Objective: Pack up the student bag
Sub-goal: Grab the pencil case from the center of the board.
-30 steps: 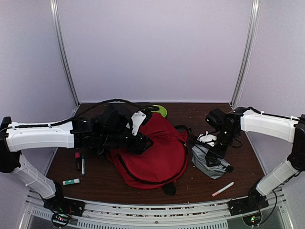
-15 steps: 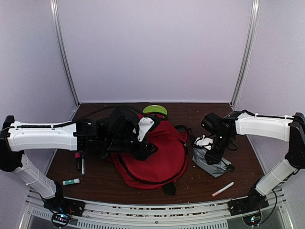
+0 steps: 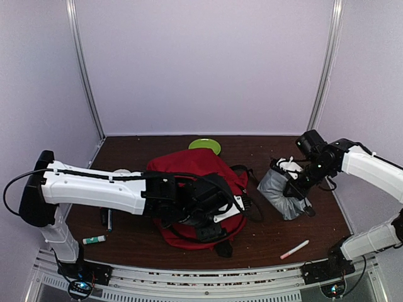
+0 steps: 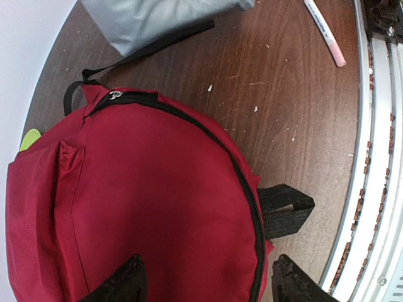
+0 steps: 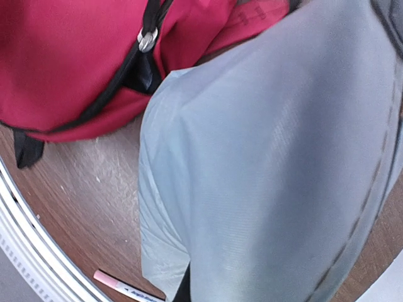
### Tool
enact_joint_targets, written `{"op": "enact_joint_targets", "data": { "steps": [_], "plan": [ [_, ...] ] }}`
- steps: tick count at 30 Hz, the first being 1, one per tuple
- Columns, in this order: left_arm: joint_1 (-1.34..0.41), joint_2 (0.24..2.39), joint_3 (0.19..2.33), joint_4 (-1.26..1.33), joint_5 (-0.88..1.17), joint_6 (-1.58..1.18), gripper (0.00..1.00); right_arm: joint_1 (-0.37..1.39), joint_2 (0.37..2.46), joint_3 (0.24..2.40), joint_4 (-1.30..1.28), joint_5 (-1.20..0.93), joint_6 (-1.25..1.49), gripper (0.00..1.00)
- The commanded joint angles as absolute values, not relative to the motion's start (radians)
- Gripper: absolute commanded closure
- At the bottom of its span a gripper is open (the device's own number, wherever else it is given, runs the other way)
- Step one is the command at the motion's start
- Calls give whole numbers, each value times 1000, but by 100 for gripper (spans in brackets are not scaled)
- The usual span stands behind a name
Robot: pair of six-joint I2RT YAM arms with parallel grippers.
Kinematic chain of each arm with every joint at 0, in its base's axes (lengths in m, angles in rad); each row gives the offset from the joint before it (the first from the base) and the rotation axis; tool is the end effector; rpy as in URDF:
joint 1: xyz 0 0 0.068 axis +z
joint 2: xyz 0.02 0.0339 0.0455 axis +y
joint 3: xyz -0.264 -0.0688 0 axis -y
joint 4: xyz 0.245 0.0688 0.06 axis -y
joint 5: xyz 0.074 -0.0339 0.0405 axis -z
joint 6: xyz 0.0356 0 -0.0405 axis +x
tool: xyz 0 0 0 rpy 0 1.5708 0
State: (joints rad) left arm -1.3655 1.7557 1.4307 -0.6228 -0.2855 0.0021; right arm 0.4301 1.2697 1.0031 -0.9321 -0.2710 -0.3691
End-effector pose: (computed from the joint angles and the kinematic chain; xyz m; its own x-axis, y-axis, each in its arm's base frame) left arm 0.0879 -0.3729 0.2638 -0.1637 0.7958 -0.5830 0.9062 0.3548 0.2300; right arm 0.2080 0.1059 0.2581 -0.6128 -0.6636 -0.4290 -0.7627 0.6388 0.1014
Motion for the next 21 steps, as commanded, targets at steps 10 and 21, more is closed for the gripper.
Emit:
{"op": "enact_joint_targets", "data": {
  "steps": [10, 21],
  "plan": [
    [-1442, 2004, 1621, -851, -424, 113, 28, 289, 1200, 975, -831, -477, -341, 97],
    [-1442, 2106, 1664, -925, -655, 147, 30, 272, 1200, 976, -836, -509, -338, 97]
  ]
}}
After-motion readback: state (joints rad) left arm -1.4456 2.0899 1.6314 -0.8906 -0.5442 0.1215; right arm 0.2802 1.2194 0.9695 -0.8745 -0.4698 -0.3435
